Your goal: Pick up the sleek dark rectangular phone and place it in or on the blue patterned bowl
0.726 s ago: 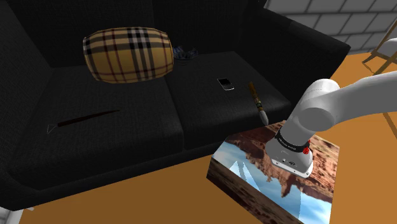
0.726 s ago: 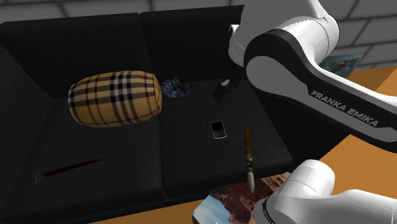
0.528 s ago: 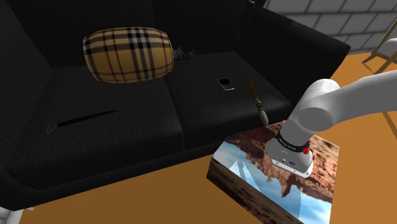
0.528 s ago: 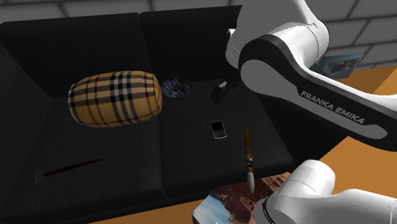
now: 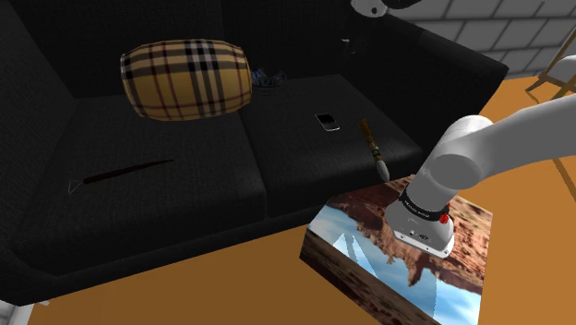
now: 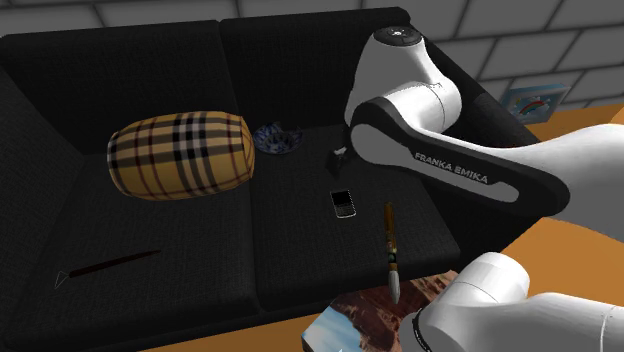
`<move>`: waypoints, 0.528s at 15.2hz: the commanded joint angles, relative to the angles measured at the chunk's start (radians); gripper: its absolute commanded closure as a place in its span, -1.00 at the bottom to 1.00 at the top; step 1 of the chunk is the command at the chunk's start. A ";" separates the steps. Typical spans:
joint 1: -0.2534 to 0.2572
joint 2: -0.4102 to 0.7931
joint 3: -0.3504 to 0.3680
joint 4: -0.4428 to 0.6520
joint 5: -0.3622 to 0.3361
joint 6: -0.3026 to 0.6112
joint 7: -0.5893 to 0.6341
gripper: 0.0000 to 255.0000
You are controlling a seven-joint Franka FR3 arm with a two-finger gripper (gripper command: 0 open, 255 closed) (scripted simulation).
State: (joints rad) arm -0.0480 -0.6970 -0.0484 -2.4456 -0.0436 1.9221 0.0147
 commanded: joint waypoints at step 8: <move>-0.053 0.218 -0.033 -0.108 0.029 0.245 0.109 -1.00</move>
State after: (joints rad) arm -0.0957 -0.5093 -0.0770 -2.5481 -0.0188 2.1403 0.1121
